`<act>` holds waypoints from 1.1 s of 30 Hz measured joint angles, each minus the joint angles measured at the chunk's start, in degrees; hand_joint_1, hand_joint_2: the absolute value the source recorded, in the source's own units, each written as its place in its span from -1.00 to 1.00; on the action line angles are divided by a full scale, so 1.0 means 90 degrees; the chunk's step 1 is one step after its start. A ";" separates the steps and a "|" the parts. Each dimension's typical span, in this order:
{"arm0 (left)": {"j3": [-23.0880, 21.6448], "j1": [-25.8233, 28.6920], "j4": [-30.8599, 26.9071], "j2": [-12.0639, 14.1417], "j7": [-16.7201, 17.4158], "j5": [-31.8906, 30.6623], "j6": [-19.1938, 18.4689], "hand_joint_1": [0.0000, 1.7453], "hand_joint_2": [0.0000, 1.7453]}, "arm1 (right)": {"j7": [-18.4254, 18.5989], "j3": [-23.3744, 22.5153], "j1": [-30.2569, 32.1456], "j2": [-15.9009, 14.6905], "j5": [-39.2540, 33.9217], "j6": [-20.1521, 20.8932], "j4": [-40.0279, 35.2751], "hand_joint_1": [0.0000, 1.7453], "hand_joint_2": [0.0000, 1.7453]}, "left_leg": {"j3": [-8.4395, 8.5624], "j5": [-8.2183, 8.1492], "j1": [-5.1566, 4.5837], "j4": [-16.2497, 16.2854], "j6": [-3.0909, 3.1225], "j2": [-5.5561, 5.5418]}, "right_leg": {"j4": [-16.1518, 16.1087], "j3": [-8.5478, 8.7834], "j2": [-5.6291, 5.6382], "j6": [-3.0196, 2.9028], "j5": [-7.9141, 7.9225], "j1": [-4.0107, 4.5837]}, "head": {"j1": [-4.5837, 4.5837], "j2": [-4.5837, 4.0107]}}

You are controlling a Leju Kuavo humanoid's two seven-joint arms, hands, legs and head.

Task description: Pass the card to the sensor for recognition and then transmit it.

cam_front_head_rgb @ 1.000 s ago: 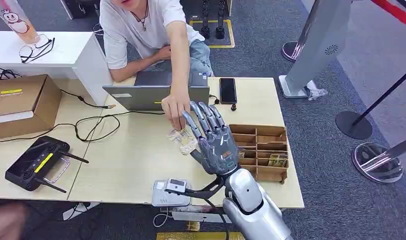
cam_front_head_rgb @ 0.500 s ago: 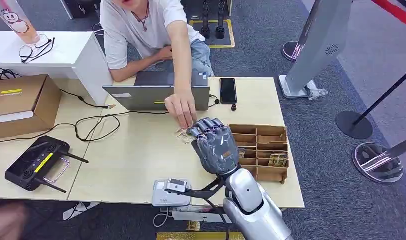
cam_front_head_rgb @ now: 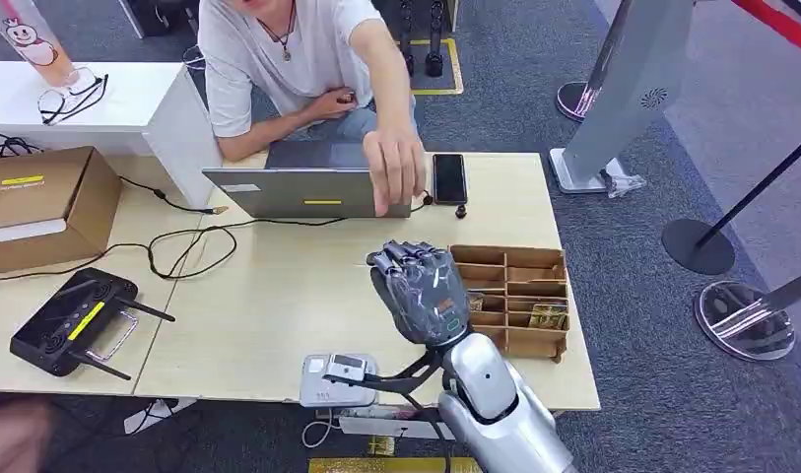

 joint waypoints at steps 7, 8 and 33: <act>0.0007 0.0000 0.0000 -0.0005 -0.0039 0.0007 -0.0002 -1.00 -1.00 | 0.0000 0.0002 -0.0002 0.0000 -0.0005 0.0017 0.0002 1.00 1.00 | 0.0000 0.0000 0.0000 0.0000 0.0000 0.0000 | 0.0000 0.0000 0.0000 0.0000 0.0000 0.0000 | 0.0000 0.0000; 0.0007 0.0000 0.0000 -0.0005 -0.0041 0.0007 -0.0002 -1.00 -1.00 | -0.0010 0.0002 -0.0002 0.0000 -0.0034 0.0027 0.0002 1.00 1.00 | 0.0000 0.0000 0.0000 0.0000 0.0000 0.0000 | 0.0000 0.0000 0.0000 0.0000 0.0000 0.0000 | 0.0000 0.0000; 0.0058 -0.0022 0.0000 -0.0032 -0.0015 -0.0068 -0.0078 -1.00 -1.00 | -0.1000 0.0163 0.0009 0.0010 -0.3991 0.2991 0.0044 1.00 1.00 | 0.0000 0.0002 0.0000 0.0000 -0.0002 0.0000 | 0.0000 0.0000 0.0000 -0.0001 0.0001 0.0000 | 0.0000 0.0000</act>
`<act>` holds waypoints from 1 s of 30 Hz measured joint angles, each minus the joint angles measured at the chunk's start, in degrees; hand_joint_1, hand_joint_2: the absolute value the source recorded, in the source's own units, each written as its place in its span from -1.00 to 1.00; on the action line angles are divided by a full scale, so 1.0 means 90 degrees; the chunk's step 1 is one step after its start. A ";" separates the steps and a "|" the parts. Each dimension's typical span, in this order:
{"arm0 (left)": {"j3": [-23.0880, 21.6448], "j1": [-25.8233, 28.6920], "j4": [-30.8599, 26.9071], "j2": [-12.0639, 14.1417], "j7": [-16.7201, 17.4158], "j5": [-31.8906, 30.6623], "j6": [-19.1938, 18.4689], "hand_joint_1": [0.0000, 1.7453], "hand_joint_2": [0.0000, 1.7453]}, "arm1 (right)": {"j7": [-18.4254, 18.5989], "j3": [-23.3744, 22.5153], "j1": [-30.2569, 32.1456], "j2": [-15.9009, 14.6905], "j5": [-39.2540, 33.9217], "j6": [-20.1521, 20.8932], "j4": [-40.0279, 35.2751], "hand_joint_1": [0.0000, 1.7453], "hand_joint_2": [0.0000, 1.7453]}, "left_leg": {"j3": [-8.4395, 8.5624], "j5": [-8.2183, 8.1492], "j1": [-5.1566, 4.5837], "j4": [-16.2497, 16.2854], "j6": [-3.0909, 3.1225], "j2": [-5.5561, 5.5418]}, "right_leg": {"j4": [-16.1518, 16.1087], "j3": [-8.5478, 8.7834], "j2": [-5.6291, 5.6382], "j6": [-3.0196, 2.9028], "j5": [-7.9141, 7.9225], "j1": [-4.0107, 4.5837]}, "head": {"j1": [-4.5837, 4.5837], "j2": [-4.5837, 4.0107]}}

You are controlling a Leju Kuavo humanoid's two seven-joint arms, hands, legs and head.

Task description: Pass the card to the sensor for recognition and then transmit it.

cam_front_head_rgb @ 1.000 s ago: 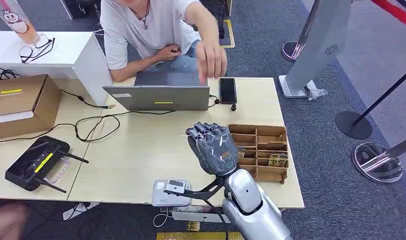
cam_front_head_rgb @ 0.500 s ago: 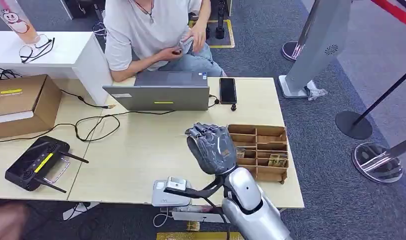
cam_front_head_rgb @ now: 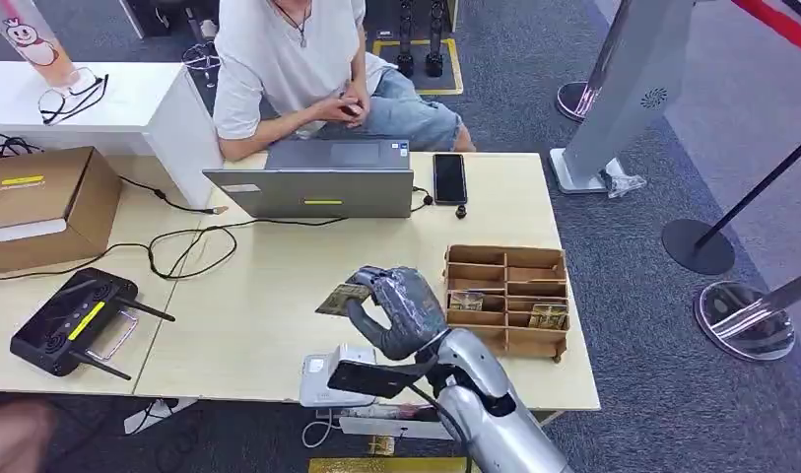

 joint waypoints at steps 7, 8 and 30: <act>0.0000 -0.0033 0.0000 0.0000 0.0100 -0.0090 -0.0073 -1.00 -1.00 | 0.0097 0.0005 -0.0036 0.0000 -0.0950 0.0974 0.0250 1.00 1.00 | 0.0000 0.0000 0.0000 0.0000 0.0000 0.0000 | 0.0000 0.0000 0.0000 0.0000 0.0000 0.0000 | 0.0000 0.0000; 0.0000 -0.0038 0.0000 0.0000 0.0104 -0.0105 -0.0083 -1.00 -1.00 | 0.0116 0.0007 -0.0044 0.0000 -0.1049 0.1076 0.0298 1.00 1.00 | 0.0000 0.0000 0.0000 0.0000 0.0000 0.0000 | 0.0000 0.0000 0.0000 0.0000 0.0000 0.0000 | 0.0000 0.0000; 0.0000 -0.0169 0.0000 -0.0002 0.0228 -0.0306 -0.0194 -1.00 -1.00 | 0.0631 0.0170 -0.0359 0.0000 -0.1980 0.1968 0.1668 1.00 1.00 | 0.0000 0.0003 0.0000 0.0000 0.0003 0.0000 | 0.0000 0.0000 0.0000 -0.0001 0.0001 0.0000 | 0.0000 0.0000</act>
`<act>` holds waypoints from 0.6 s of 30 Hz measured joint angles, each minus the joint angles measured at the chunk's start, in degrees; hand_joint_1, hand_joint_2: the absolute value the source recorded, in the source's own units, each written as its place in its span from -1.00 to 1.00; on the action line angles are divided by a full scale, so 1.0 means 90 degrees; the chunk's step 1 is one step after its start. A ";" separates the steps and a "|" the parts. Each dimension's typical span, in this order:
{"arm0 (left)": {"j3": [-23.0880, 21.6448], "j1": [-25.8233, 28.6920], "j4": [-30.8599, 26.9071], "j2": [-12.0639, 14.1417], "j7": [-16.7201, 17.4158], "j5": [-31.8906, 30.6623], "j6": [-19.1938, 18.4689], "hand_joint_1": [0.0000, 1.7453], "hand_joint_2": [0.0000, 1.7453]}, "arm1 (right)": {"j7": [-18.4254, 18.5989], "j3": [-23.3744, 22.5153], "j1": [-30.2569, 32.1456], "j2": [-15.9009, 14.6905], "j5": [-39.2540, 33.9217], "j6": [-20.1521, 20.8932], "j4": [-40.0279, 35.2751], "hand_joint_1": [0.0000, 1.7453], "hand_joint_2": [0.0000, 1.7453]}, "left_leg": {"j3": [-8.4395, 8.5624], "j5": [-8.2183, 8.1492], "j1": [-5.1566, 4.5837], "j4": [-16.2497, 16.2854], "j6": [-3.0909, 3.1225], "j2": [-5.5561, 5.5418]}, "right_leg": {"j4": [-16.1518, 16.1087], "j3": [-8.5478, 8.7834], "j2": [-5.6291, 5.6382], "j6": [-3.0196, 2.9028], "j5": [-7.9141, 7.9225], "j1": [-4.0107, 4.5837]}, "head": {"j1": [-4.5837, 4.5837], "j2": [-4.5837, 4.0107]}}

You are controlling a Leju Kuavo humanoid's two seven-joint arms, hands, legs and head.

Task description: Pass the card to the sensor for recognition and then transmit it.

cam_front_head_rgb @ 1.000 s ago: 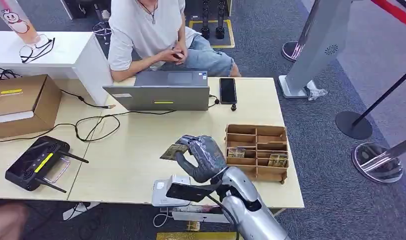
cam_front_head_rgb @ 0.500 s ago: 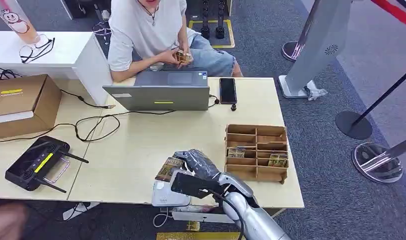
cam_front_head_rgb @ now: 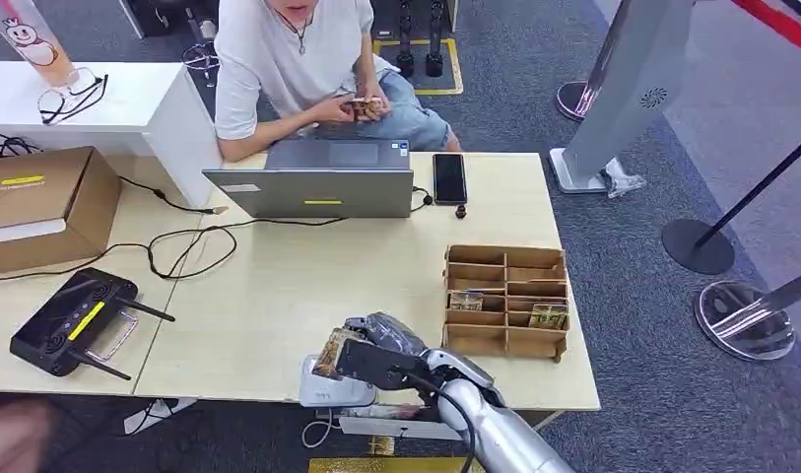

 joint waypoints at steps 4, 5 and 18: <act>0.0000 -0.0002 0.0000 -0.0002 0.0002 -0.0010 -0.0002 -1.00 -1.00 | 0.0090 0.0075 -0.0065 0.0000 -0.0002 0.0022 0.0233 1.00 1.00 | 0.0000 0.0000 0.0000 0.0000 0.0000 0.0000 | 0.0000 0.0000 0.0000 0.0000 0.0000 0.0000 | 0.0000 0.0000; 0.0000 -0.0005 0.0000 -0.0002 0.0002 -0.0010 -0.0002 -1.00 -1.00 | 0.0109 0.0104 -0.0079 0.0000 -0.0002 0.0024 0.0296 1.00 1.00 | 0.0000 0.0000 0.0000 0.0000 0.0000 0.0000 | 0.0000 0.0000 0.0000 0.0000 0.0000 0.0000 | 0.0000 0.0000; 0.0000 -0.0030 0.0000 -0.0024 0.0015 -0.0027 -0.0010 -1.00 -1.00 | 0.0267 0.0253 -0.0221 0.0039 -0.0080 0.0002 0.0846 1.00 1.00 | 0.0000 0.0000 0.0000 0.0000 0.0000 0.0000 | 0.0000 0.0000 0.0000 0.0000 0.0000 0.0000 | 0.0000 0.0000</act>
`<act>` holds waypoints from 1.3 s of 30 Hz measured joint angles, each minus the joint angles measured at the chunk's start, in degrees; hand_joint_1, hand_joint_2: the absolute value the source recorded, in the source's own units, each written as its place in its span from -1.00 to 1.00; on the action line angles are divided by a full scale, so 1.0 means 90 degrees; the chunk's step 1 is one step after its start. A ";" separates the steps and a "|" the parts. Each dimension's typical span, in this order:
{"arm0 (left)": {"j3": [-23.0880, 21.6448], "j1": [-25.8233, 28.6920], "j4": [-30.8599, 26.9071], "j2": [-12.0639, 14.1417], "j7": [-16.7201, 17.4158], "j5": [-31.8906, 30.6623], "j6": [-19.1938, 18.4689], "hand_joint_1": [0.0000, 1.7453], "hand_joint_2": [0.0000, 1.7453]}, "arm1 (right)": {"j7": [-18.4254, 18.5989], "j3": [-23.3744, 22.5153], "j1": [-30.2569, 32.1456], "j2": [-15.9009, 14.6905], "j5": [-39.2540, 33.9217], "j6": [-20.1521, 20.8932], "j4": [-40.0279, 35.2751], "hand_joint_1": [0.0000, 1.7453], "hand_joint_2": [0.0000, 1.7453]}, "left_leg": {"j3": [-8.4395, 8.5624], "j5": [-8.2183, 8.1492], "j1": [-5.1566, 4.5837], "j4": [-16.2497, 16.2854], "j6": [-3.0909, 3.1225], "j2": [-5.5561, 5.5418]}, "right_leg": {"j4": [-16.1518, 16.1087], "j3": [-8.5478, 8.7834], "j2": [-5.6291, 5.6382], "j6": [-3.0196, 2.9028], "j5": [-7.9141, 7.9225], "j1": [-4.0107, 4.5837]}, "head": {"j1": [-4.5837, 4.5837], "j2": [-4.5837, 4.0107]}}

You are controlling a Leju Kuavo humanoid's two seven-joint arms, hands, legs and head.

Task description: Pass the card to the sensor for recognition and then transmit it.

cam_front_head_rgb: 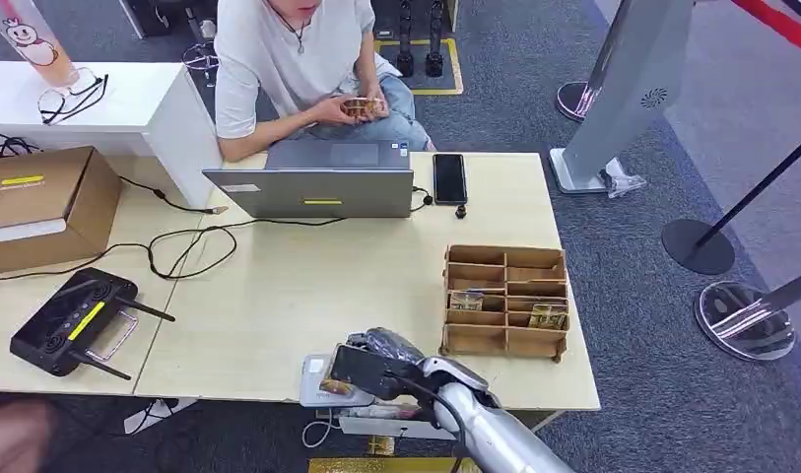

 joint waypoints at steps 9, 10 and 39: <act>0.0000 0.0000 0.0000 -0.0005 0.0060 -0.0010 -0.0002 -1.00 -1.00 | 0.0070 0.0058 -0.0073 0.0068 0.0015 -0.0185 0.0240 1.00 1.00 | 0.0000 0.0000 0.0000 0.0000 0.0000 0.0000 | 0.0000 0.0000 0.0000 0.0000 0.0000 0.0000 | 0.0000 0.0000; 0.0000 0.0000 0.0000 -0.0005 0.0070 -0.0022 -0.0005 -1.00 -1.00 | 0.0092 0.0058 -0.0085 0.0087 0.0034 -0.0247 0.0277 1.00 1.00 | 0.0000 0.0000 0.0000 0.0000 0.0000 0.0000 | 0.0000 0.0000 0.0000 0.0000 0.0000 0.0000 | 0.0000 0.0000; 0.0000 -0.0028 0.0000 -0.0005 0.0080 -0.0056 -0.0007 -1.00 -1.00 | 0.0172 0.0058 -0.0224 0.0260 0.0090 -0.0522 0.0653 1.00 1.00 | 0.0001 0.0001 0.0000 0.0000 -0.0002 0.0000 | 0.0000 0.0000 0.0001 0.0000 0.0000 0.0000 | 0.0000 0.0000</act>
